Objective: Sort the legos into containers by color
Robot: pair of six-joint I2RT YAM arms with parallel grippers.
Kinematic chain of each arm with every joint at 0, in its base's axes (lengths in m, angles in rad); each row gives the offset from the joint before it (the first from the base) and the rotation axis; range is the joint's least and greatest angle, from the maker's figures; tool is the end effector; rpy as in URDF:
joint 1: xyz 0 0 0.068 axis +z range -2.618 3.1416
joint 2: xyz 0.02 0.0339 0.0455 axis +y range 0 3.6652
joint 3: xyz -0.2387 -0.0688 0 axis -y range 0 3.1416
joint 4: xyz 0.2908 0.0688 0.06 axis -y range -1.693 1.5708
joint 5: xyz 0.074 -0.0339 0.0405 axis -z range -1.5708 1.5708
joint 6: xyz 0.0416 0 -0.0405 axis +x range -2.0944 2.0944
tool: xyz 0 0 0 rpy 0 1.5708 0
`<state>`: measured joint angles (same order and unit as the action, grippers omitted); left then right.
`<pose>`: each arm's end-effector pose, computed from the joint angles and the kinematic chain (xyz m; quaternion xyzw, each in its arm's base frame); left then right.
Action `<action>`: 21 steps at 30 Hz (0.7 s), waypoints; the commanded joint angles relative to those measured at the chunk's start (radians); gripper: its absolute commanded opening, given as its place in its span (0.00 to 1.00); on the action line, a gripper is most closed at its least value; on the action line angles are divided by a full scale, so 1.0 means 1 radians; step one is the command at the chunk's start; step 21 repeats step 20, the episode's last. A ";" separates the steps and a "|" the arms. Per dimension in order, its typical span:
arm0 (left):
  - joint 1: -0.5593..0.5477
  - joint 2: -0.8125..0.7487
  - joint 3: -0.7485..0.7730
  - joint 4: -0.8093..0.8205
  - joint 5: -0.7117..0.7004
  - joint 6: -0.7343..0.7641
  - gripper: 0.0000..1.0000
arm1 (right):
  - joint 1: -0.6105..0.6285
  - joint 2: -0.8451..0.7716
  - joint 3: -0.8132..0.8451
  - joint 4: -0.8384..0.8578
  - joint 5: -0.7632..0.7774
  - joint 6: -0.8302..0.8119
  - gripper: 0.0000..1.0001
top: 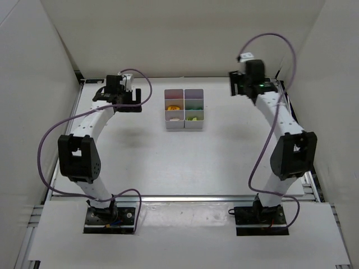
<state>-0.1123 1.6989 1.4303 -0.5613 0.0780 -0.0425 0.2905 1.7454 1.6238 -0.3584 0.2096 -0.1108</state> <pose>0.4217 -0.0508 0.2457 0.0466 0.9304 -0.0642 0.3579 0.4424 0.1232 0.3199 -0.1163 0.8440 -0.0428 0.5219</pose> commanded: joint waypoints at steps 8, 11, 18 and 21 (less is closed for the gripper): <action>0.005 0.107 0.059 -0.026 -0.058 0.018 0.99 | -0.335 0.012 -0.155 -0.223 -0.703 -0.202 0.91; 0.023 0.137 0.070 -0.029 -0.073 0.018 0.99 | -0.332 0.026 -0.177 -0.226 -0.743 -0.228 0.91; 0.077 0.148 0.048 -0.026 -0.072 0.030 0.99 | -0.332 0.060 -0.177 -0.241 -0.710 -0.267 0.92; 0.077 0.143 0.045 -0.023 -0.072 0.036 0.99 | -0.333 0.068 -0.173 -0.238 -0.710 -0.259 0.92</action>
